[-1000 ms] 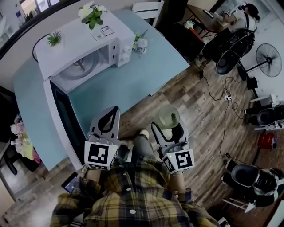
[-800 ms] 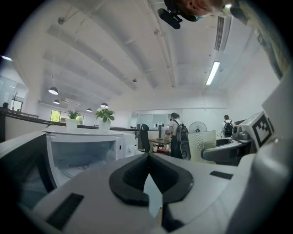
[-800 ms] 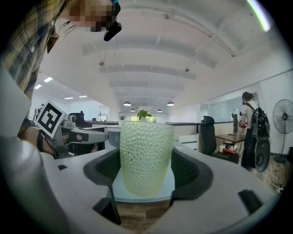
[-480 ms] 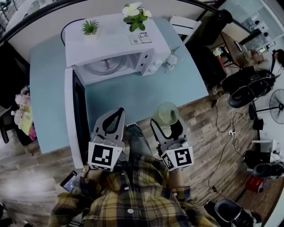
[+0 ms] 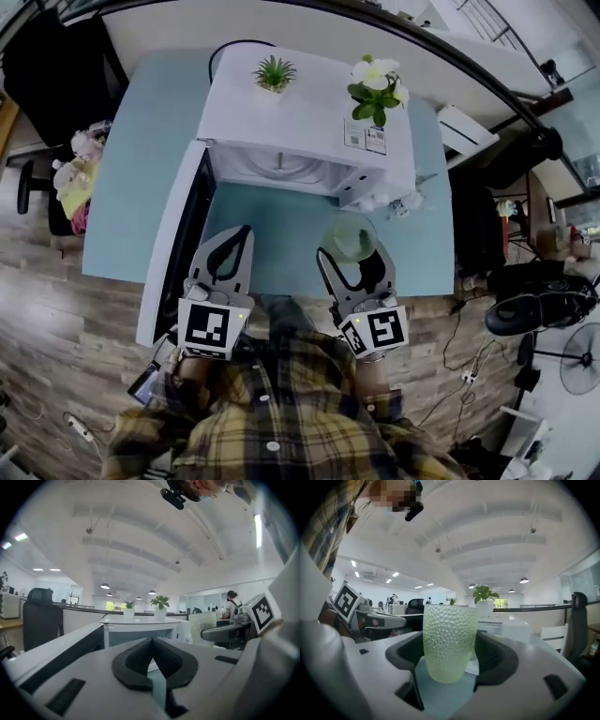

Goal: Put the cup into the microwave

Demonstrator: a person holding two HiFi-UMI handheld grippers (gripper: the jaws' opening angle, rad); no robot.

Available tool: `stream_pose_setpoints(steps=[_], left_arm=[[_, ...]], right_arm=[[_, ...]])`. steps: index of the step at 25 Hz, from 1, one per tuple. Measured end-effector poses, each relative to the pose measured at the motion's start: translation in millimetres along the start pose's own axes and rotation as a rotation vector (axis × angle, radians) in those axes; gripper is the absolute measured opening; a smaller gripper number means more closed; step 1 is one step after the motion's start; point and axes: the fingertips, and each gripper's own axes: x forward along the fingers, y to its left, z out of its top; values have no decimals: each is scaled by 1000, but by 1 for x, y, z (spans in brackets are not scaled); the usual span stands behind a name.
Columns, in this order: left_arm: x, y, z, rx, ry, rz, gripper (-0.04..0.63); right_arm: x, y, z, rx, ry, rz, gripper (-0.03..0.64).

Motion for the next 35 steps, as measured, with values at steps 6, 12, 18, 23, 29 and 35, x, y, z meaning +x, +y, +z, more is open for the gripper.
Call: stream_pose_setpoints(steps=[6, 12, 18, 23, 29, 35], left_arm=[[0, 15, 9, -3, -12, 195, -11], [-3, 17, 10, -12, -27, 353, -11], [-4, 15, 7, -24, -26, 467, -11], [-5, 13, 6, -26, -26, 515, -11], [-5, 17, 6, -20, -16, 522, -11], [2, 26, 6, -33, 0, 471, -11]], right_arm=[[33, -11, 6, -4, -13, 181, 345], [50, -16, 7, -7, -28, 331, 345], [55, -19, 3, -12, -33, 441, 345], [57, -21, -1, -12, -27, 490, 345], [65, -19, -3, 4, -18, 498, 345], [75, -13, -5, 12, 6, 469, 345]])
